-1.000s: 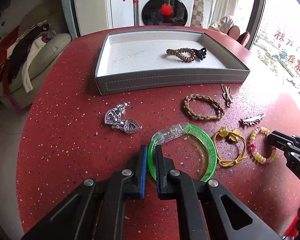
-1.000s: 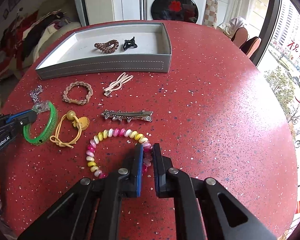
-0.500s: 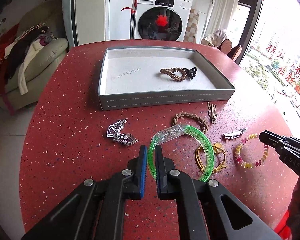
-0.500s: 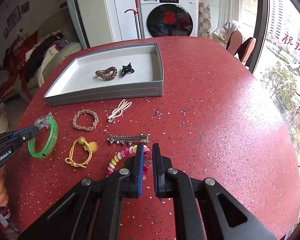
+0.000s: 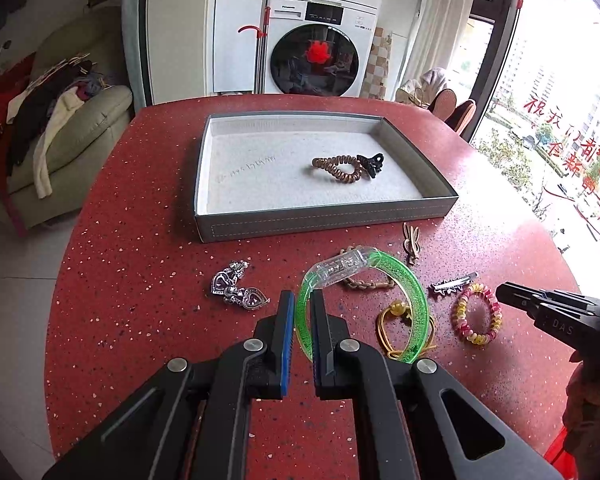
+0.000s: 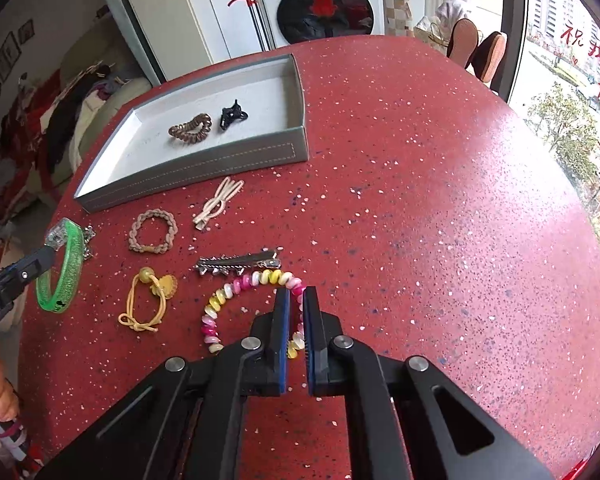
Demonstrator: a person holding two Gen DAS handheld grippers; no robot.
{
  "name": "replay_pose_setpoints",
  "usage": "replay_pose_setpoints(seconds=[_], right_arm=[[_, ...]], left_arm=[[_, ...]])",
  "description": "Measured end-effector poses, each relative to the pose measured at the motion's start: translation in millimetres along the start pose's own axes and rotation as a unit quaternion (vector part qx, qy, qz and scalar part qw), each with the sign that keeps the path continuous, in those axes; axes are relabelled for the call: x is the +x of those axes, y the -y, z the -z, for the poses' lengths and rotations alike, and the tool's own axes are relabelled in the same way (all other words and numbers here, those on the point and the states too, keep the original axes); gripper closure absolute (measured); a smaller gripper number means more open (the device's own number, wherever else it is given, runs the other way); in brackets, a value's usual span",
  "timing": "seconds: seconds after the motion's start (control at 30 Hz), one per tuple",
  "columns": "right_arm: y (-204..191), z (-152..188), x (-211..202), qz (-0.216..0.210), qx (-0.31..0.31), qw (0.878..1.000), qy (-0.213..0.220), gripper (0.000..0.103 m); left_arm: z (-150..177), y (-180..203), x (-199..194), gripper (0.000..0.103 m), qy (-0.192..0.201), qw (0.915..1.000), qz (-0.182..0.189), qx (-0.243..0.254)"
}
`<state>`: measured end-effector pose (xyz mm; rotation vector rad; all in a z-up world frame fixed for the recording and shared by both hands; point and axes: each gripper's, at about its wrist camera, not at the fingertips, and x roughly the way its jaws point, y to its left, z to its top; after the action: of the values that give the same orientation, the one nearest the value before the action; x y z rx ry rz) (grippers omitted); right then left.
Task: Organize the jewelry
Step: 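Lower the green bangle into the tray with the left gripper while the right gripper releases the bracelet there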
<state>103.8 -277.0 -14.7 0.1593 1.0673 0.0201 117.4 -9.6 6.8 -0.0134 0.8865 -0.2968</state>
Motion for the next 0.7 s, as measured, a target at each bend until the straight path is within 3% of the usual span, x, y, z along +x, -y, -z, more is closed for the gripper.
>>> replay_pose_setpoints(seconds=[0.07,0.13,0.2,0.27,0.33,0.5,0.7], right_arm=[[-1,3,4,0.011,-0.010,1.000,-0.004,0.059],[-3,3,7,0.019,-0.021,1.000,-0.006,0.056],[-8,2,8,0.031,-0.038,0.999,-0.005,0.057],[-15,3,9,0.056,-0.064,0.996,-0.003,0.077],[-18,3,8,0.051,-0.070,0.996,-0.006,0.093],[-17,2,-9,0.045,-0.060,0.997,0.029,0.093],[-18,-25,-37,0.021,-0.053,0.996,0.076,0.093]], left_arm=[[0,0,0,0.077,0.000,1.0000,0.000,0.000],[0,0,0,0.077,-0.001,1.0000,0.001,0.000],[1,0,0,0.077,-0.001,1.0000,0.000,-0.001],[1,0,0,0.077,-0.001,1.0000,0.001,0.000],[1,1,0,0.077,-0.001,1.0000,0.001,0.001],[0,-1,-1,0.077,-0.001,1.0000,0.001,-0.002],[-10,-4,-2,0.077,0.002,0.9999,0.008,-0.009]])
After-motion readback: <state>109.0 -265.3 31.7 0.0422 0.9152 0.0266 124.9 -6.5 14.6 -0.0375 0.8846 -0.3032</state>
